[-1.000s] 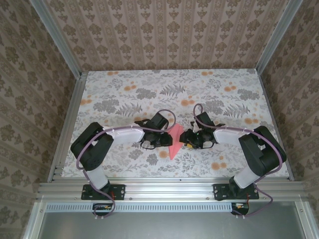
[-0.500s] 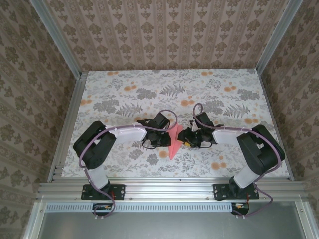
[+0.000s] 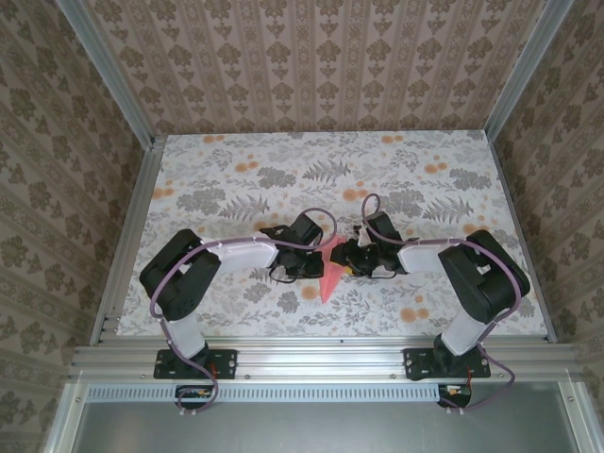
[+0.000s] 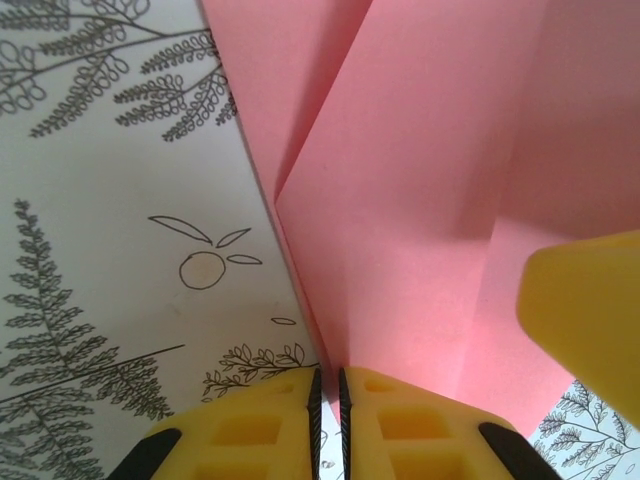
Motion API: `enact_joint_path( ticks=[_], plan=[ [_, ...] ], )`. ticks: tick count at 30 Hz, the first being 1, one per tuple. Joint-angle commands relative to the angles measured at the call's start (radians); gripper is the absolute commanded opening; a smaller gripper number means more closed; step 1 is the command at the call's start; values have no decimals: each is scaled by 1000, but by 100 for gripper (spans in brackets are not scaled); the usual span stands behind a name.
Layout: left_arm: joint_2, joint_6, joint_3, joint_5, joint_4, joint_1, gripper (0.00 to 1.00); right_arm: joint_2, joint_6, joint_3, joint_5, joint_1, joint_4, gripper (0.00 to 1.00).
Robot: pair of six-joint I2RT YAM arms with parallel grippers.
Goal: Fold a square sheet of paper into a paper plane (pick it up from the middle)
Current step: Turn over the paper at the center of the table.
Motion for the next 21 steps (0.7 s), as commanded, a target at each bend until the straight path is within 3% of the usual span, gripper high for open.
enact_joint_path(
  ticks=[1,6,14,18,21],
  plan=[
    [25,0,-16,42,31,-21,15,38,11,-11,-42,9,61,39],
    [14,-6,-27,41,37,-20,15,63,11,-2,-47,27,86,34],
    [-36,-19,-46,16,43,-19,15,51,-26,16,-32,29,36,13],
    [-122,-36,-80,-29,59,-17,18,-7,-101,59,9,29,-120,6],
    [-212,-53,-116,-99,50,-10,21,-81,-203,126,91,28,-331,6]
  ],
)
